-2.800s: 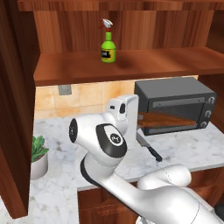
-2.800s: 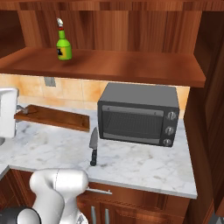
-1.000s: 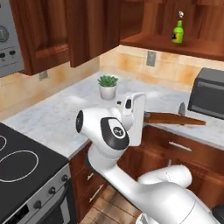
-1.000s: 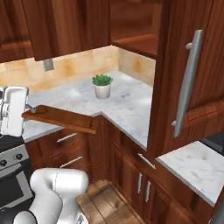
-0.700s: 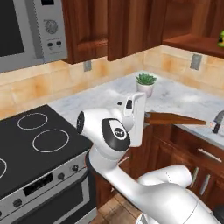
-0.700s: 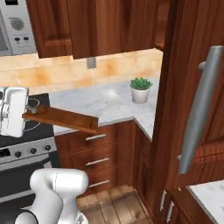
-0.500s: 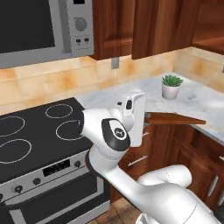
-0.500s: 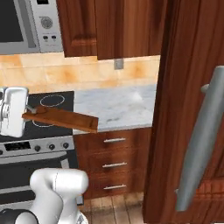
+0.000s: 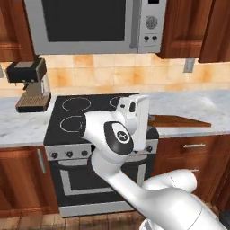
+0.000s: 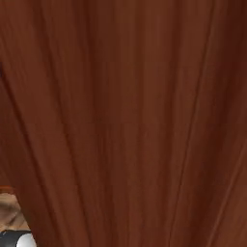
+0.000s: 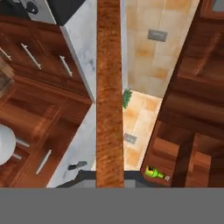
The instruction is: Move the cutting board and knife to the sink. Then move spray from the cabinet to the counter.
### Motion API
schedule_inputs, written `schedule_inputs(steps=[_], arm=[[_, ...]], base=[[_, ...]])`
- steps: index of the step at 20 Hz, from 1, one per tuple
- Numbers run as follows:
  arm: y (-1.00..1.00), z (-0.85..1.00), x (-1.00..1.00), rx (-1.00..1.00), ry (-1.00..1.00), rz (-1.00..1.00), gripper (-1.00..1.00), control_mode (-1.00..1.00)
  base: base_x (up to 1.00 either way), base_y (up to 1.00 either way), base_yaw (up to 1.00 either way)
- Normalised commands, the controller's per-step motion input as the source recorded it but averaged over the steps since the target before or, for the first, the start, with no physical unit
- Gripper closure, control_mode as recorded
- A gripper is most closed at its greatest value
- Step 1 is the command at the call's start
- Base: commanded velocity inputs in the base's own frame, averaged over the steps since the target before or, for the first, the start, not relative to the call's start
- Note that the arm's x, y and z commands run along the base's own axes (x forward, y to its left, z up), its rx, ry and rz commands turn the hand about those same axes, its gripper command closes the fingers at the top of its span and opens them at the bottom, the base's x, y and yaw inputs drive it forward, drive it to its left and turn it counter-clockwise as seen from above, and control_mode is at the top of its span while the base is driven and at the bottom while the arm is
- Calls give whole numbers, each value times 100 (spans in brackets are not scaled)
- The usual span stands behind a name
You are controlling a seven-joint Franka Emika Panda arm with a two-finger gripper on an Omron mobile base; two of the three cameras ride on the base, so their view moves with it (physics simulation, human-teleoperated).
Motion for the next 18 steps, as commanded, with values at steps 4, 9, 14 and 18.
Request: schedule_inputs(steps=[4,9,14,18], arm=[[0,0,0,0,0,0,100,100],[0,0,0,0,0,0,100,100],[0,0,0,0,0,0,100,100],[0,0,0,0,0,0,100,100]], base=[[11,0,71],[29,0,70],[34,0,68],[36,0,68]])
